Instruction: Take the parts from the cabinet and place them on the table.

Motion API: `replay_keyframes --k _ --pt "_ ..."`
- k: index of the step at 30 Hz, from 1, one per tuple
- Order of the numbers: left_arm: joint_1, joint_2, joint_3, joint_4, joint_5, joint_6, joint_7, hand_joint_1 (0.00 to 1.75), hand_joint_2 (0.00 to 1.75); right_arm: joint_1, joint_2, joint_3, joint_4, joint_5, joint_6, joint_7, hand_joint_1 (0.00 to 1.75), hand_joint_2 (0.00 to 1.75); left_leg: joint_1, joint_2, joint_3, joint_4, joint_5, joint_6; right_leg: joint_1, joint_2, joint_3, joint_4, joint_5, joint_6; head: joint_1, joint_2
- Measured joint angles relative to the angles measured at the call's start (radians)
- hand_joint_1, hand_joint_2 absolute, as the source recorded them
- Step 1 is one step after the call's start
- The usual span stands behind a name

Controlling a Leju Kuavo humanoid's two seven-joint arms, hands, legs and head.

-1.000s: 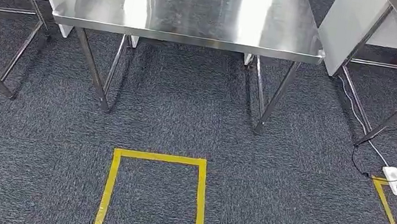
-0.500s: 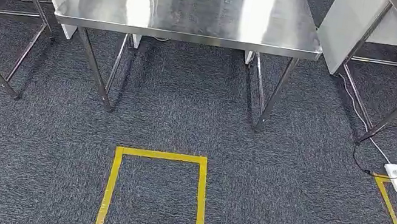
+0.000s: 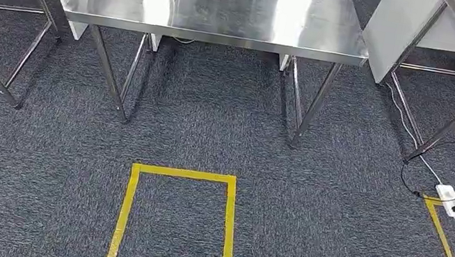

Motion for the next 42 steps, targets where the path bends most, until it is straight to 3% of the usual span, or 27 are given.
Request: replay_keyframes --k 1,2,4,6,8,10,12,14,15,16,17,19,21,23,25,26,27,29,31,32,34,36,37,39,40,41,42 --pt "-0.001 -0.002 0.0 0.0 0.0 -0.001 0.0 0.0 0.0 -0.001 -0.002 0.0 0.0 0.0 0.0 0.0 0.0 1.75 0.007 0.006 0.003 -0.013 0.012 0.008 -0.002 0.0 -0.008 0.015 -0.014 0.002 0.001 0.0" --pt "-0.001 -0.002 0.0 0.0 0.0 -0.001 0.0 0.0 0.0 -0.001 -0.003 0.0 0.0 0.0 0.0 0.0 0.0 1.75 0.006 0.006 0.0 -0.019 0.018 0.018 -0.002 0.0 -0.03 0.058 -0.047 -0.007 0.001 0.0" --pt "-0.001 -0.001 0.0 0.0 0.0 -0.001 0.002 0.0 0.0 0.0 -0.002 0.0 0.0 0.0 0.0 0.0 0.0 1.75 0.004 0.008 -0.01 -0.018 0.023 0.022 -0.009 0.0 -0.101 0.218 -0.123 -0.015 0.01 0.0" --pt "0.0 -0.001 0.0 0.0 0.0 -0.002 0.005 0.0 0.0 0.003 -0.002 0.0 0.0 0.0 -0.002 0.0 0.0 1.75 0.001 0.009 -0.019 -0.015 0.029 0.021 -0.011 0.0 -0.142 0.325 -0.154 -0.004 0.01 0.0" --pt "0.001 -0.003 0.0 0.0 0.0 -0.002 0.005 0.0 0.0 0.004 -0.002 0.0 0.0 0.002 -0.002 0.0 0.0 1.75 0.001 0.009 -0.024 -0.011 0.031 0.017 -0.014 0.0 -0.083 0.232 -0.112 0.016 0.01 0.0" --pt "0.001 -0.005 0.0 0.001 -0.002 -0.002 0.006 0.0 0.0 0.002 -0.004 0.0 0.0 0.005 -0.005 -0.002 0.0 1.75 0.002 0.008 -0.028 -0.003 0.033 0.012 -0.021 -0.001 0.032 0.026 -0.045 0.031 0.013 0.0" --pt "0.0 -0.004 0.0 0.001 -0.004 -0.002 0.008 0.0 0.0 0.0 -0.002 0.0 0.0 0.005 -0.005 -0.004 0.0 1.75 -0.006 0.009 -0.03 0.002 0.033 0.0 -0.01 0.002 0.033 -0.007 -0.037 0.014 0.012 0.0" --pt "0.0 -0.004 0.0 0.001 -0.005 -0.003 0.008 0.0 0.0 0.001 -0.002 0.0 0.0 0.006 -0.006 -0.006 0.0 1.75 -0.006 0.007 -0.032 -0.001 0.04 -0.01 -0.006 0.002 0.028 0.0 -0.034 0.006 0.011 0.0" --pt "0.0 -0.004 0.0 0.001 -0.006 -0.003 0.009 0.0 0.0 0.002 -0.002 0.0 0.0 0.006 -0.007 -0.006 0.0 1.75 -0.004 0.007 -0.034 0.0 0.043 -0.016 -0.008 0.002 0.026 -0.002 -0.029 -0.002 0.012 0.0" --pt "0.001 -0.004 0.0 0.001 -0.006 -0.003 0.009 0.0 0.0 0.002 -0.002 0.0 0.0 0.006 -0.008 -0.006 0.0 1.75 0.002 0.004 -0.041 0.009 0.034 -0.02 -0.028 0.0 0.03 -0.006 -0.021 -0.013 0.011 0.0" --pt "0.001 -0.004 0.0 0.001 -0.006 -0.003 0.01 0.0 0.0 0.0 0.0 0.0 0.0 0.006 -0.008 -0.008 0.0 1.75 0.002 0.004 -0.056 0.041 -0.004 -0.024 -0.024 0.0 0.029 -0.006 -0.015 -0.023 0.01 0.0" --pt "0.001 -0.005 0.0 0.001 -0.006 -0.003 0.01 0.0 0.0 0.001 -0.001 0.0 0.0 0.007 -0.01 -0.012 0.0 1.75 0.006 0.004 -0.118 0.194 -0.102 -0.034 -0.02 -0.002 0.018 -0.005 -0.008 -0.033 0.006 0.0" --pt "0.004 -0.005 0.0 0.001 -0.006 -0.003 0.013 0.0 0.0 0.004 -0.001 0.0 0.0 0.009 -0.012 -0.014 0.0 1.75 0.007 0.004 -0.167 0.325 -0.149 -0.039 -0.017 -0.003 0.007 -0.002 -0.005 -0.034 0.006 0.0" --pt "0.007 -0.005 0.0 0.001 -0.006 -0.003 0.013 0.0 0.0 0.005 -0.001 0.0 0.0 0.009 -0.016 -0.016 0.0 1.75 0.009 0.004 -0.125 0.268 -0.108 -0.036 -0.017 -0.003 0.002 0.004 -0.003 -0.032 0.006 0.0" --pt "0.006 -0.004 0.0 0.001 -0.007 -0.003 0.013 0.0 0.0 0.004 0.0 0.0 0.0 0.009 -0.016 -0.017 0.0 1.75 0.01 0.004 -0.014 0.083 -0.029 -0.028 -0.017 -0.001 0.003 0.007 -0.003 -0.031 0.005 0.0" --pt "0.004 -0.004 0.0 0.001 -0.007 -0.003 0.013 0.0 0.0 0.004 0.0 0.0 0.0 0.01 -0.016 -0.018 0.0 1.75 0.009 0.001 0.022 0.015 -0.027 -0.022 -0.015 -0.001 0.003 0.008 -0.002 -0.028 0.005 0.0" --pt "0.004 -0.004 0.0 0.001 -0.007 -0.003 0.013 0.0 0.0 0.003 0.0 0.0 0.0 0.01 -0.017 -0.018 0.0 1.75 0.004 0.001 0.024 0.008 -0.024 -0.02 -0.002 -0.002 -0.001 0.011 -0.001 -0.021 0.006 0.0" --pt "0.005 -0.005 0.0 0.001 -0.008 -0.002 0.013 0.0 0.0 0.002 0.0 0.0 0.0 0.012 -0.018 -0.019 0.0 1.75 -0.003 0.0 0.015 0.011 -0.02 -0.012 -0.005 -0.002 -0.009 0.009 0.006 -0.009 0.006 0.0" --pt "0.006 -0.007 0.0 0.001 -0.008 -0.001 0.013 0.0 0.0 0.003 0.0 0.0 0.0 0.012 -0.018 -0.021 0.0 1.75 0.002 0.003 0.013 -0.007 -0.002 0.009 0.005 -0.001 -0.015 0.008 0.01 0.004 0.007 0.0" --pt "0.005 -0.008 0.0 0.001 -0.01 -0.001 0.013 0.0 0.0 0.003 -0.003 0.0 0.0 0.012 -0.019 -0.021 0.0 1.75 0.001 0.007 0.012 -0.014 0.006 0.015 -0.003 0.0 -0.031 0.033 -0.014 0.002 0.006 0.0" --pt "0.004 -0.006 0.0 0.001 -0.015 -0.001 0.013 0.0 0.0 0.003 -0.002 0.0 0.0 0.012 -0.019 -0.023 0.0 1.75 0.0 0.009 0.0 -0.014 0.014 0.026 -0.007 0.0 -0.095 0.177 -0.093 -0.011 0.015 0.0" --pt "0.004 -0.007 0.0 0.001 -0.017 -0.002 0.014 0.0 0.0 0.005 -0.001 0.0 0.0 0.011 -0.02 -0.023 0.0 1.75 -0.002 0.011 -0.012 -0.013 0.022 0.028 -0.011 0.0 -0.157 0.331 -0.151 -0.005 0.014 0.0" --pt "0.005 -0.008 0.0 0.001 -0.018 -0.002 0.016 0.0 0.0 0.006 -0.002 0.0 0.0 0.009 -0.02 -0.023 0.0 1.75 -0.002 0.011 -0.015 -0.013 0.024 0.026 -0.011 0.0 -0.158 0.346 -0.152 0.003 0.015 0.0" --pt "0.006 -0.011 0.0 0.001 -0.019 -0.002 0.019 0.0 0.0 0.007 -0.002 0.0 0.0 0.009 -0.022 -0.023 0.0 1.75 -0.002 0.011 -0.019 -0.012 0.029 0.021 -0.015 0.0 -0.086 0.233 -0.109 0.024 0.016 0.0" --pt "0.006 -0.012 0.0 0.001 -0.019 -0.002 0.02 0.0 0.0 0.006 -0.002 0.0 0.0 0.009 -0.023 -0.023 0.0 1.75 -0.001 0.01 -0.019 -0.012 0.031 0.018 -0.017 -0.001 -0.021 0.122 -0.072 0.032 0.016 0.0" --pt "0.006 -0.013 0.0 0.001 -0.02 -0.002 0.021 0.0 0.0 0.004 -0.002 0.0 0.0 0.009 -0.024 -0.023 0.0 1.75 -0.002 0.01 -0.019 -0.009 0.033 0.015 -0.019 -0.001 0.033 0.027 -0.047 0.034 0.017 0.0" --pt "0.005 -0.013 0.0 0.001 -0.02 -0.001 0.021 0.0 0.0 0.002 -0.002 0.0 0.0 0.009 -0.024 -0.023 0.0 1.75 -0.013 0.011 -0.025 0.0 0.031 0.008 -0.013 -0.001 0.044 -0.016 -0.042 0.029 0.02 0.0"
